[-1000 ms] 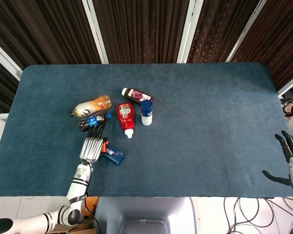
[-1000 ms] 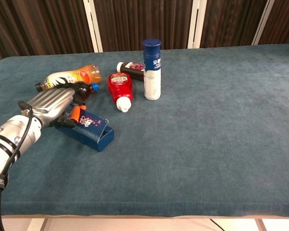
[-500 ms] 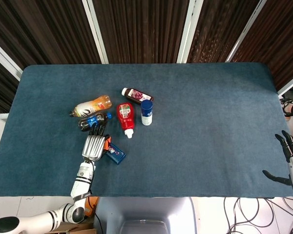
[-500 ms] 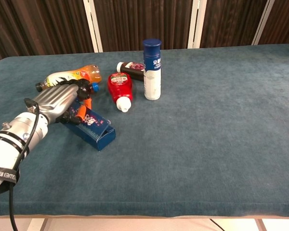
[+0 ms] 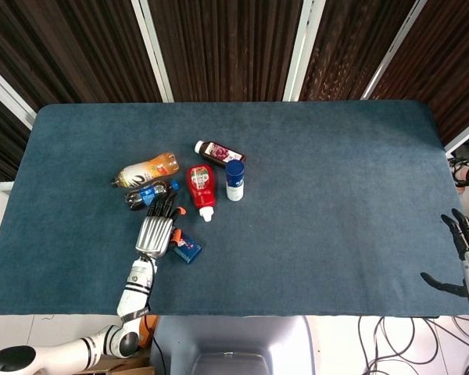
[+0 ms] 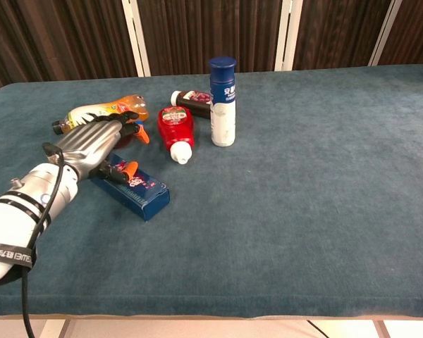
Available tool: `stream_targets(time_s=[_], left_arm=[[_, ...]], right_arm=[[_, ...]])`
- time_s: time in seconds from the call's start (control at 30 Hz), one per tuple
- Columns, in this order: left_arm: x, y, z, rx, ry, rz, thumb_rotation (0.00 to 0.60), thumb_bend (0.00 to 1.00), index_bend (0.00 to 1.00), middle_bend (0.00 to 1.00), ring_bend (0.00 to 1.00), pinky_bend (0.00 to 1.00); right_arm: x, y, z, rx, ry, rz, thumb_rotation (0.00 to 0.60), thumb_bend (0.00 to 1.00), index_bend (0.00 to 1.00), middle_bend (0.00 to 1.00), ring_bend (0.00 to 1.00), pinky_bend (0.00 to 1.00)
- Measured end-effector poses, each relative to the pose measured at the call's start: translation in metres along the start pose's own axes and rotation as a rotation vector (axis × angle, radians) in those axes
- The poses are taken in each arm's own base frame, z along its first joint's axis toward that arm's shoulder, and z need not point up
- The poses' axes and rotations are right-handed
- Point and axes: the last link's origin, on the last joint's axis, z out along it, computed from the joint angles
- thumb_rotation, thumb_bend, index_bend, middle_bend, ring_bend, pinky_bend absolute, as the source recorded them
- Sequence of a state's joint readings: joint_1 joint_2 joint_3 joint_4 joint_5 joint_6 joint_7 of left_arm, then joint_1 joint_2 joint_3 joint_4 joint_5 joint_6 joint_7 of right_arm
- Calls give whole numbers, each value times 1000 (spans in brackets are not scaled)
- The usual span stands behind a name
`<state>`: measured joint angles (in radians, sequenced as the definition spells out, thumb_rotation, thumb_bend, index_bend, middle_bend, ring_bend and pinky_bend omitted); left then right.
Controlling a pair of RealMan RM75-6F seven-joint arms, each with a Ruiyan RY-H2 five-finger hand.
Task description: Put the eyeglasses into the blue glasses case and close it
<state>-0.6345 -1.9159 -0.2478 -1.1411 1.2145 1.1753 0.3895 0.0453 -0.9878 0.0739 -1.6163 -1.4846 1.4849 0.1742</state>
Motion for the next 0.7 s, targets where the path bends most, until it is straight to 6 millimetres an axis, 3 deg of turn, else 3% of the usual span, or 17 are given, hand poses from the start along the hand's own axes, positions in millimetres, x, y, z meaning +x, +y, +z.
stream_targets(time_s=[0.23,0.37,0.57,0.7], left_arm=[[17,4,-13,-51,38,-69,600,428,138,15,0,0],[37,-12,-32,-81,42,-110,600,423,40,2,0,0],[78,-81,-88,-63,-36,-68,600,421,0,0,0,0],[107,-141,-154,35,-59,25,600,419,0,0,0,0]], right_arm=[[0,0,0,1,-2,-1,600,82,0,0,0,0],[0,1,-1,-1,-3,-5,600,84,0,0,0,0],[-6,-3,0,5,-19,-35,600,83,0,0,0,0],[-14,-9,1,18,-37,-63,600,82,0,0,0,0]])
